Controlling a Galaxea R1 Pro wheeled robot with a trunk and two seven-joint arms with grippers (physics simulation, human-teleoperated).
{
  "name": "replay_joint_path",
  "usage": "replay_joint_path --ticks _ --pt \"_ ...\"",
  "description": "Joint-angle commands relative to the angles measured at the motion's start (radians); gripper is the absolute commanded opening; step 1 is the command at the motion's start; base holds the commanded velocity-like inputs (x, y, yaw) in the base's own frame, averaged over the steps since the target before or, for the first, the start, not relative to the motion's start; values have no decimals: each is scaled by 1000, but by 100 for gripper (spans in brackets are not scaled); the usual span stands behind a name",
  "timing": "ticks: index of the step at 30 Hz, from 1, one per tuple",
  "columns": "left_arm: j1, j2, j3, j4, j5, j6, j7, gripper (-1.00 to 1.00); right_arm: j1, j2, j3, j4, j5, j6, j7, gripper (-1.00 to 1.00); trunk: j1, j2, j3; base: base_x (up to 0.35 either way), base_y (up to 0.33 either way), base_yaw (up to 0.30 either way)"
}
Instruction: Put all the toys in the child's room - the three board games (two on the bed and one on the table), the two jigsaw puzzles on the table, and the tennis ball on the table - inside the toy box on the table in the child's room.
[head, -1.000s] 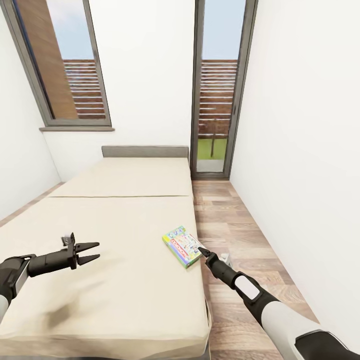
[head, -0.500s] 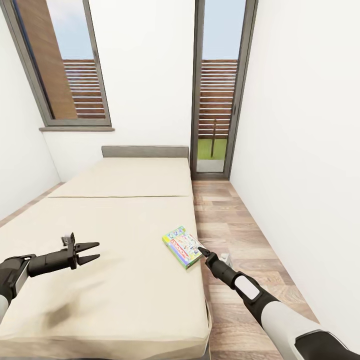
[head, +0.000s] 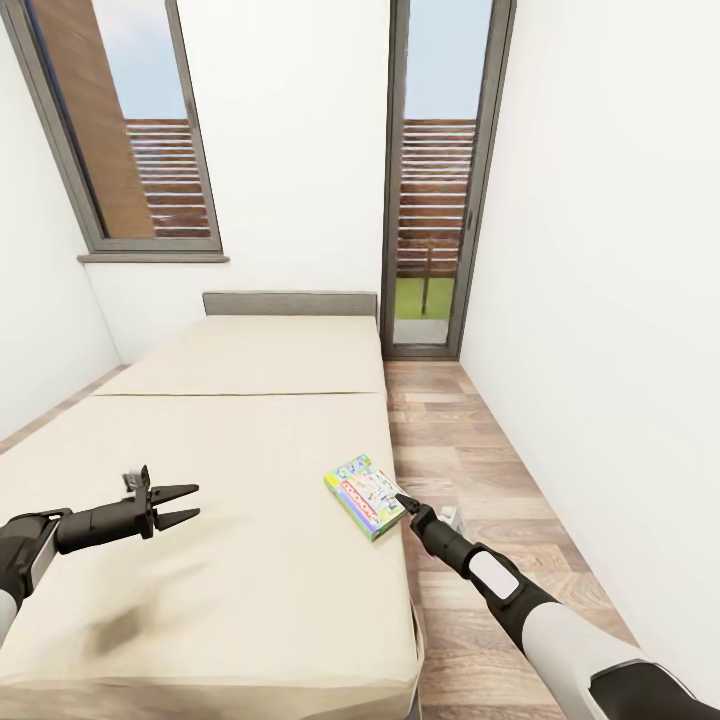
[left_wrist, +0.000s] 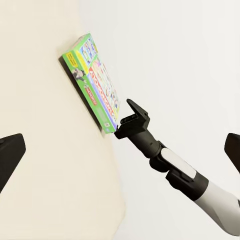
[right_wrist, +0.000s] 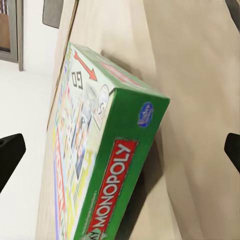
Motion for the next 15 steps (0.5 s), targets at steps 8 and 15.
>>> replay_joint_path --ticks 8,15 --pt "-1 0 2 0 -3 11 -5 100 -1 0 4 1 -9 4 2 100 0 0 -1 1 0 0" --pt "-1 0 2 0 -3 11 -5 100 -1 1 5 1 -7 3 2 100 0 0 -1 24 0 0"
